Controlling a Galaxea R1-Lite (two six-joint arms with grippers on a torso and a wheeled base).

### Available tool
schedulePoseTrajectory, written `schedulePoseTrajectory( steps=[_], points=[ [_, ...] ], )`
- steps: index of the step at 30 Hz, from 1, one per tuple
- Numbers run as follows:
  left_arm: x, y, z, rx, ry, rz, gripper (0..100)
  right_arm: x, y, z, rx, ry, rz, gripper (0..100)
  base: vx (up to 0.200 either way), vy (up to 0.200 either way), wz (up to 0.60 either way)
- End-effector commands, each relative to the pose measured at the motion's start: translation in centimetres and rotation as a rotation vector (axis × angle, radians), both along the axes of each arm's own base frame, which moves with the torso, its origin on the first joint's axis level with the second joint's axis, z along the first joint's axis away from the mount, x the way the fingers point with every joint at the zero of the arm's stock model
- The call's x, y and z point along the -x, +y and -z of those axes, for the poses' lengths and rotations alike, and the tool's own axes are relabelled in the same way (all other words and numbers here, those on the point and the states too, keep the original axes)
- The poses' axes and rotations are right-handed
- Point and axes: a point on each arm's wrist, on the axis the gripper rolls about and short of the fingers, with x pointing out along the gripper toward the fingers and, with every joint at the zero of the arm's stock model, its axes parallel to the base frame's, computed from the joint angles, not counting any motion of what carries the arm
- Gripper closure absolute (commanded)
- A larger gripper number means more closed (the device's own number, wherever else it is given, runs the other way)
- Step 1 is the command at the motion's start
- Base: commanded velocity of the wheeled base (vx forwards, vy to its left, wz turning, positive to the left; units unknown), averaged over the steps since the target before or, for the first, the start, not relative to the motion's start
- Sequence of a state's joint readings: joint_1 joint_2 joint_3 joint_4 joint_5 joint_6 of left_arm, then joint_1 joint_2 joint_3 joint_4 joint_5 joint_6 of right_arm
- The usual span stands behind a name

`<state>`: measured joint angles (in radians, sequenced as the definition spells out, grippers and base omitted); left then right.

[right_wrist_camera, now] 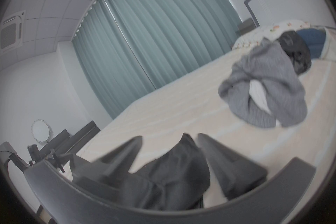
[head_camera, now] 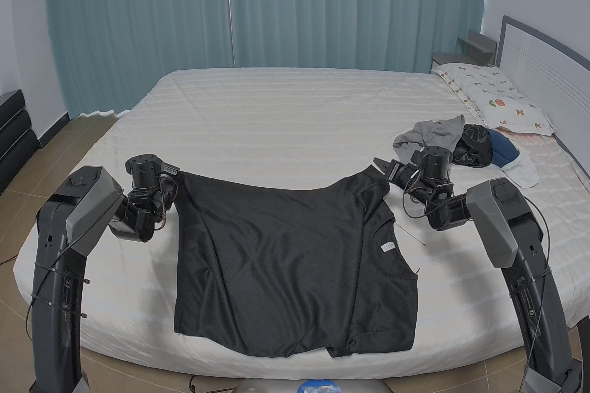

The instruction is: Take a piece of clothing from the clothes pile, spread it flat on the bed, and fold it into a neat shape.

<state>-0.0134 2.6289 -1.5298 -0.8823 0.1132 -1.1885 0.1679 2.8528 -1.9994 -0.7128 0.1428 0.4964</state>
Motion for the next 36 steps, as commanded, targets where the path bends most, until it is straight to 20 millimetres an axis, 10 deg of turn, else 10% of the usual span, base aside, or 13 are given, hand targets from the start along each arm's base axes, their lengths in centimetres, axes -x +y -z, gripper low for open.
schedulePoseTrajectory(
  steps=[1, 26, 27, 36],
  points=[
    [-0.1, 0.3, 0.0, -0.004, -0.007, -0.023, 100, 0.0, -0.4, 1.3, -0.018, 0.04, 0.022, 0, 0.0, 0.0, 0.0],
    [-0.2, 2.5, -0.5, -0.051, -0.067, -0.135, 100, 4.5, -0.5, 3.1, -0.094, 0.304, -0.124, 0, 0.0, 0.0, 0.0],
    [-0.2, 2.5, -0.4, -0.064, -0.069, -0.133, 100, 4.5, -0.4, 3.1, -0.095, 0.304, -0.125, 100, 0.0, 0.0, 0.0],
    [-0.3, 2.2, 0.3, -0.134, -0.092, -0.114, 100, 4.1, -1.2, 2.2, -0.107, 0.273, -0.096, 100, 0.0, 0.0, 0.0]
  ],
)
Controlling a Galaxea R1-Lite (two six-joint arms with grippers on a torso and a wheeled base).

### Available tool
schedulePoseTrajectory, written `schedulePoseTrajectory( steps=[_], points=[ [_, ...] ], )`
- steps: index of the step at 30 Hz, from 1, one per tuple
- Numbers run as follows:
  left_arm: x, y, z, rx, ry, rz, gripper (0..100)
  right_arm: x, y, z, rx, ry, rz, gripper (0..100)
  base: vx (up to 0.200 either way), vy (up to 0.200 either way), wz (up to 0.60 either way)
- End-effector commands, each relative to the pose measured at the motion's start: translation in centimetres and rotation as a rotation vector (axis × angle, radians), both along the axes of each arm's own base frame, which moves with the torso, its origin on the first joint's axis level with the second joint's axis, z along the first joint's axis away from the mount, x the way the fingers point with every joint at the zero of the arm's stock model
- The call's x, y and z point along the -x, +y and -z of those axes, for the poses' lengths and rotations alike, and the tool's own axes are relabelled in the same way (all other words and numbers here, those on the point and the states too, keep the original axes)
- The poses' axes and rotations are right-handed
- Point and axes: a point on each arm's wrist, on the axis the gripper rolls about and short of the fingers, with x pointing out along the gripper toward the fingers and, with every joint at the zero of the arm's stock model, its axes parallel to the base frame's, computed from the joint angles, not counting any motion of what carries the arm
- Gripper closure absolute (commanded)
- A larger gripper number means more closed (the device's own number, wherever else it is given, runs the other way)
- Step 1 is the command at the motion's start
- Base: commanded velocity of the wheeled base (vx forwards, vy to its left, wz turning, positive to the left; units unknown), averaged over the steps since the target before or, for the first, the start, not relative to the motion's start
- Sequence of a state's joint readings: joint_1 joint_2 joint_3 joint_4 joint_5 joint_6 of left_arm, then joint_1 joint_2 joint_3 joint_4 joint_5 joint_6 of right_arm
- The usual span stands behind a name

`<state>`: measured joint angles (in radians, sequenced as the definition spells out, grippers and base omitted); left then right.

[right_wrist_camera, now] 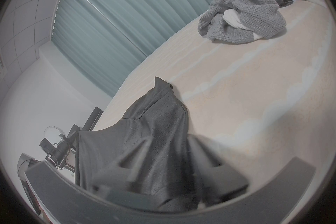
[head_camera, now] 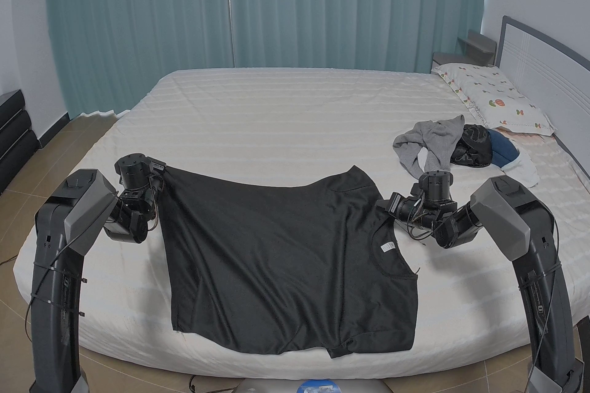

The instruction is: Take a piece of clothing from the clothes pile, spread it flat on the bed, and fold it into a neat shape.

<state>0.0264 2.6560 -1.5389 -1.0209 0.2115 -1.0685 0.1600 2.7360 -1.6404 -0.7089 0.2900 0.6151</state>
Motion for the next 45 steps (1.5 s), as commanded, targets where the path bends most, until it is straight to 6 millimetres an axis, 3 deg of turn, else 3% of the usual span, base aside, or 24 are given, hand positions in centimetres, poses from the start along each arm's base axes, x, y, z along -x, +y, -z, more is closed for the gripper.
schedulePoseTrajectory(
  steps=[1, 6, 16, 18, 29, 30, 31, 32, 38, 43, 45],
  points=[
    [-0.1, -0.2, 0.5, -0.002, 0.006, 0.005, 100, -0.3, -1.0, -1.6, -0.008, -0.035, 0.023, 100, 0.0, 0.0, 0.0],
    [-0.2, -0.1, 0.4, -0.002, -0.002, 0.005, 100, -0.8, -2.8, -3.6, -0.014, -0.111, 0.094, 100, 0.0, 0.0, 0.0],
    [-0.7, 0.1, -0.1, -0.033, -0.064, 0.0, 100, -1.4, -5.0, -4.0, -0.01, -0.175, 0.166, 100, 0.0, 0.0, 0.0],
    [-0.8, 0.2, 0.6, -0.077, -0.056, 0.003, 100, -1.5, -5.3, -4.1, -0.005, -0.179, 0.182, 100, 0.0, 0.0, 0.0],
    [-0.9, -0.4, 1.3, -0.09, -0.031, 0.033, 100, -1.3, -3.8, -1.1, 0.021, -0.129, 0.172, 100, 0.0, 0.0, 0.0],
    [-0.9, -0.7, 1.4, -0.09, -0.024, 0.044, 100, -1.3, -3.6, -0.9, 0.022, -0.126, 0.167, 0, 0.0, 0.0, 0.0],
    [-0.9, -0.9, 1.5, -0.089, -0.015, 0.053, 100, -1.2, -3.5, -0.6, 0.023, -0.12, 0.166, 0, 0.0, 0.0, 0.0],
    [-0.8, -0.9, 1.5, -0.088, -0.009, 0.058, 0, -1.2, -3.5, -0.4, 0.023, -0.117, 0.166, 0, 0.0, 0.0, 0.0],
    [-0.8, -1.3, 1.7, -0.088, 0.003, 0.068, 0, -1.0, -3.4, -0.6, 0.02, -0.109, 0.165, 0, 0.0, 0.0, 0.0],
    [-0.3, -1.4, 2.1, -0.087, 0.026, 0.07, 0, -0.3, -3.6, -2.5, 0.007, -0.125, 0.171, 0, 0.0, 0.0, 0.0],
    [0.3, -1.4, 1.3, -0.083, 0.035, 0.077, 0, 0.7, -3.9, -3.9, -0.005, -0.13, 0.176, 0, 0.0, 0.0, 0.0]
  ],
)
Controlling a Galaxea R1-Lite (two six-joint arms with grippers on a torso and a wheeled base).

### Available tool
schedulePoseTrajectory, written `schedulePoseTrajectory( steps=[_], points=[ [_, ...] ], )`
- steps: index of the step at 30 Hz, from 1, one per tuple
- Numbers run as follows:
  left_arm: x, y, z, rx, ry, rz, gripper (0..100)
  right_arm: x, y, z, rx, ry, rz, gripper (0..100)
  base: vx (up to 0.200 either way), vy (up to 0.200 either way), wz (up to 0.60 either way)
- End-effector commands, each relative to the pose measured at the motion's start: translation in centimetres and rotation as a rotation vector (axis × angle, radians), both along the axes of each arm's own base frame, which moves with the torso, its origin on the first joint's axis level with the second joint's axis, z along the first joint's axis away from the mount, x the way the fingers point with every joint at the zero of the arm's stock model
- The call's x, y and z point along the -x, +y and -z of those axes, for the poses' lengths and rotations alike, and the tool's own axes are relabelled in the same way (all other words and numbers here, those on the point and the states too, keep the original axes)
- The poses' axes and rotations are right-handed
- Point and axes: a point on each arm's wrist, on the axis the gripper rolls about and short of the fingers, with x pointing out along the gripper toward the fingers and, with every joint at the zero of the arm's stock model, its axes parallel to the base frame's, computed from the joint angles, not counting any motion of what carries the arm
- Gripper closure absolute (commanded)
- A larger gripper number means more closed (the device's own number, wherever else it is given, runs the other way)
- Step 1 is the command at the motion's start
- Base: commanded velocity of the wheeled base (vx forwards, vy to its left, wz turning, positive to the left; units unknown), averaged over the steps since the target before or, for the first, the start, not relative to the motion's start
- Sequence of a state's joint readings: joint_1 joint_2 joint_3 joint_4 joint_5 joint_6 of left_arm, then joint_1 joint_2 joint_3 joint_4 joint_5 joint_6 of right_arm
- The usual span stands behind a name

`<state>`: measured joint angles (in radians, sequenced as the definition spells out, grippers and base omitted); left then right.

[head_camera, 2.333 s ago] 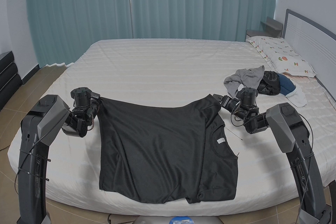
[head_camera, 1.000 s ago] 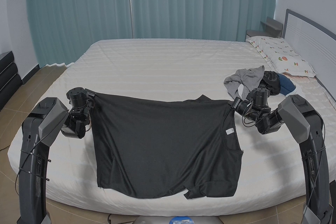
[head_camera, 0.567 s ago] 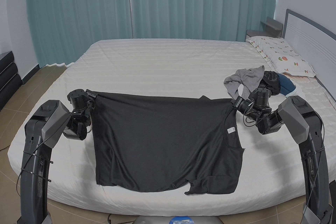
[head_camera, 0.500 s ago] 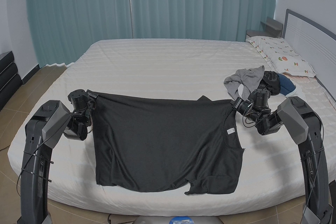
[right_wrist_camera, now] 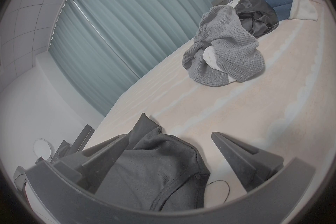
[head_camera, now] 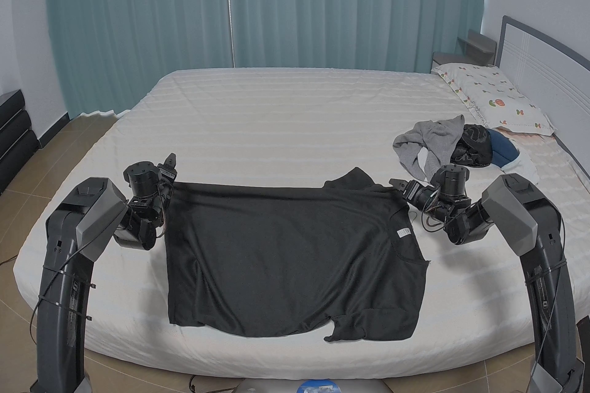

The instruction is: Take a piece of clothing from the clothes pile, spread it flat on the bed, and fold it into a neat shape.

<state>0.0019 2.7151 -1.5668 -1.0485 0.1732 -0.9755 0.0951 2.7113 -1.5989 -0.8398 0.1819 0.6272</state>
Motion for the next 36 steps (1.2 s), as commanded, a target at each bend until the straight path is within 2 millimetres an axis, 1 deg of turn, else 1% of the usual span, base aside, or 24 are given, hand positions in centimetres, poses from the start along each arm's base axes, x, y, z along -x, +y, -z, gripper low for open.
schedulePoseTrajectory(
  steps=[1, 2, 3, 4, 5, 8, 9, 10, 11, 14, 17, 21, 22, 24, 25, 26, 27, 29, 32, 35, 36],
  points=[
    [1.0, 0.0, -1.0, 0.006, 0.018, 0.01, 0, 1.4, -0.4, -2.5, -0.018, -0.012, 0.005, 0, 0.0, 0.0, 0.0],
    [2.0, -0.1, -1.4, 0.011, 0.045, 0.036, 0, 2.4, -0.5, -3.1, -0.041, 0.008, 0.012, 0, 0.0, 0.0, 0.0],
    [2.2, 0.0, -1.5, 0.012, 0.05, 0.042, 0, 2.8, -0.5, -3.4, -0.053, 0.012, 0.016, 0, 0.0, 0.0, 0.0],
    [2.9, 0.1, -1.9, 0.018, 0.06, 0.061, 0, 3.6, -0.6, -3.8, -0.075, 0.022, 0.021, 0, 0.0, 0.0, 0.0],
    [4.0, 0.4, -2.9, 0.035, 0.074, 0.101, 0, 4.8, -0.7, -4.9, -0.118, 0.027, 0.024, 0, 0.0, 0.0, 0.0],
    [5.1, 0.7, -3.5, 0.056, 0.093, 0.137, 0, 6.1, -0.8, -6.0, -0.157, 0.031, 0.028, 0, 0.0, 0.0, 0.0],
    [5.1, 0.7, -3.5, 0.056, 0.093, 0.137, 0, 6.1, -0.8, -6.0, -0.157, 0.031, 0.028, 0, 0.0, 0.0, 0.0],
    [5.9, 1.0, -4.1, 0.067, 0.102, 0.157, 0, 7.2, -0.5, -6.5, -0.174, 0.051, 0.027, 0, 0.0, 0.0, 0.0],
    [6.1, 1.1, -4.3, 0.067, 0.102, 0.158, 0, 7.5, -0.5, -6.6, -0.175, 0.054, 0.026, 0, 0.0, 0.0, 0.0],
    [6.9, 1.4, -5.7, 0.095, 0.09, 0.173, 0, 9.2, 0.5, -6.7, -0.184, 0.096, 0.006, 0, 0.0, 0.0, 0.0],
    [8.1, 1.2, -6.6, 0.13, 0.096, 0.233, 0, 10.5, 1.3, -6.7, -0.202, 0.128, -0.007, 0, 0.0, 0.0, 0.0],
    [9.3, 1.0, -7.0, 0.148, 0.12, 0.293, 0, 12.1, 2.0, -6.3, -0.219, 0.175, -0.016, 0, 0.0, 0.0, 0.0],
    [9.6, 0.8, -7.0, 0.15, 0.129, 0.298, 0, 12.7, 2.1, -6.0, -0.216, 0.195, -0.016, 0, 0.0, 0.0, 0.0],
    [9.7, 0.8, -6.9, 0.15, 0.131, 0.297, 0, 12.8, 2.1, -6.0, -0.216, 0.197, -0.016, 0, 0.0, 0.0, 0.0],
    [10.5, 0.6, -6.7, 0.164, 0.158, 0.299, 0, 14.1, 1.8, -5.8, -0.213, 0.215, -0.012, 0, 0.0, 0.0, 0.0],
    [10.6, 0.5, -6.6, 0.168, 0.162, 0.298, 0, 14.3, 1.8, -5.8, -0.213, 0.216, -0.012, 0, 0.0, 0.0, 0.0],
    [11.1, 0.2, -6.4, 0.181, 0.18, 0.302, 0, 15.1, 1.6, -5.6, -0.208, 0.231, -0.006, 0, 0.0, 0.0, 0.0],
    [11.8, -0.1, -6.2, 0.188, 0.2, 0.304, 0, 16.2, 1.6, -5.5, -0.203, 0.245, -0.006, 0, 0.0, 0.0, 0.0],
    [13.9, -0.3, -6.5, 0.202, 0.237, 0.312, 0, 18.1, 1.2, -5.0, -0.208, 0.267, -0.014, 0, 0.0, 0.0, 0.0],
    [16.4, -1.0, -6.3, 0.21, 0.293, 0.326, 0, 18.9, 1.1, -4.2, -0.21, 0.264, -0.014, 0, 0.0, 0.0, 0.0],
    [17.2, -1.2, -6.2, 0.212, 0.312, 0.33, 0, 19.1, 1.0, -3.9, -0.21, 0.271, -0.012, 0, -0.2, 0.0, 0.0]
  ],
)
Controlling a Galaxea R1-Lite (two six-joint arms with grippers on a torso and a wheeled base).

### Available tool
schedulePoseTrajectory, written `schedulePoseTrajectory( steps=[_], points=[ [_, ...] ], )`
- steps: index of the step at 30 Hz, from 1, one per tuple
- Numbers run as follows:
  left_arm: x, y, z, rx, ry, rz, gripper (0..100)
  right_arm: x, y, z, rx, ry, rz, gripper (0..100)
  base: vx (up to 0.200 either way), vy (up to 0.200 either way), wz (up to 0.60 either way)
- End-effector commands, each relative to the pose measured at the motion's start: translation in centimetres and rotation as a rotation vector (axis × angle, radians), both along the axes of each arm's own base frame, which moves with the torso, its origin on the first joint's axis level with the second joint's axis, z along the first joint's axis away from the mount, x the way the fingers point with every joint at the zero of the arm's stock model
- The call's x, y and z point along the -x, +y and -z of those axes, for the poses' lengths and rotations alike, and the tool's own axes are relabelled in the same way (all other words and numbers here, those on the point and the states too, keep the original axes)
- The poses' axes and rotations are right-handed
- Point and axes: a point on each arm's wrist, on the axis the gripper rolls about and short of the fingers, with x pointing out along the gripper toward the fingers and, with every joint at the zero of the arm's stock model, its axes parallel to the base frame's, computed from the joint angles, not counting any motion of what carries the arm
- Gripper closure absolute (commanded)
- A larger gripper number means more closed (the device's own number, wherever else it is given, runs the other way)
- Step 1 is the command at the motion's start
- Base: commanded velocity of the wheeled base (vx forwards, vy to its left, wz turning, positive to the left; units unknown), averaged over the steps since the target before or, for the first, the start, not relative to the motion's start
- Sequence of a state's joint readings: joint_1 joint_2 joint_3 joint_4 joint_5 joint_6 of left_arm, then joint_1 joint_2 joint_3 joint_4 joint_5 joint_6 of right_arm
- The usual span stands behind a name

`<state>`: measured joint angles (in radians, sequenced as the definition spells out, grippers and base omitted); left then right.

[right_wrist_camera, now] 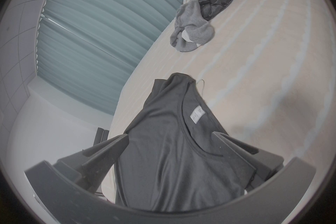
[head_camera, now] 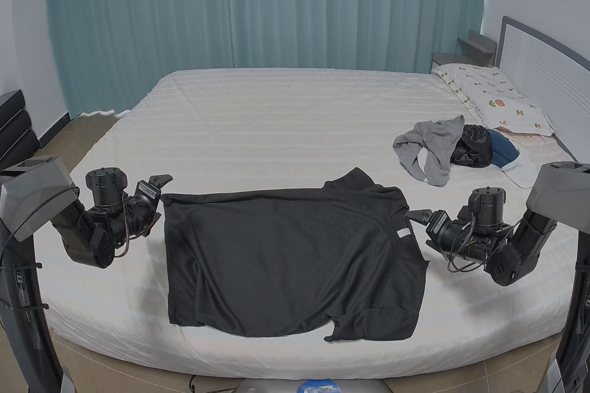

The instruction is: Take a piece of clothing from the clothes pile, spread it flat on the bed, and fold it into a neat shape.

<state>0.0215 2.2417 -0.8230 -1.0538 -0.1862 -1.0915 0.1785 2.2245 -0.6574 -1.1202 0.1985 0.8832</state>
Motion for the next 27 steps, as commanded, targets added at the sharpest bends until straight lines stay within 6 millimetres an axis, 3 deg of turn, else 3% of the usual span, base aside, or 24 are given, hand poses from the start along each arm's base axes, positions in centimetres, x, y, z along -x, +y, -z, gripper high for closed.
schedulePoseTrajectory(
  steps=[1, 5, 11, 22, 27],
  points=[
    [3.9, -1.1, -1.0, 0.008, 0.051, 0.03, 0, 2.2, -0.3, 0.7, -0.002, 0.018, -0.005, 0, -0.2, 0.0, 0.0],
    [6.1, -2.4, 0.5, 0.014, 0.141, 0.074, 0, 3.1, 0.1, 1.9, -0.006, 0.055, -0.035, 0, -0.2, 0.0, 0.0],
    [7.6, -2.5, 1.6, 0.031, 0.209, 0.111, 0, 3.7, 0.0, 2.3, -0.09, 0.116, -0.034, 0, -0.2, 0.0, 0.0],
    [8.1, -3.3, 2.1, 0.014, 0.232, 0.154, 0, 5.0, -0.2, 2.6, -0.091, 0.119, -0.045, 0, 0.0, 0.0, 0.0],
    [8.2, -3.8, 3.4, -0.05, 0.259, 0.19, 0, 5.0, -0.3, 3.1, -0.077, 0.125, -0.05, 0, 0.0, 0.0, 0.0]
  ],
)
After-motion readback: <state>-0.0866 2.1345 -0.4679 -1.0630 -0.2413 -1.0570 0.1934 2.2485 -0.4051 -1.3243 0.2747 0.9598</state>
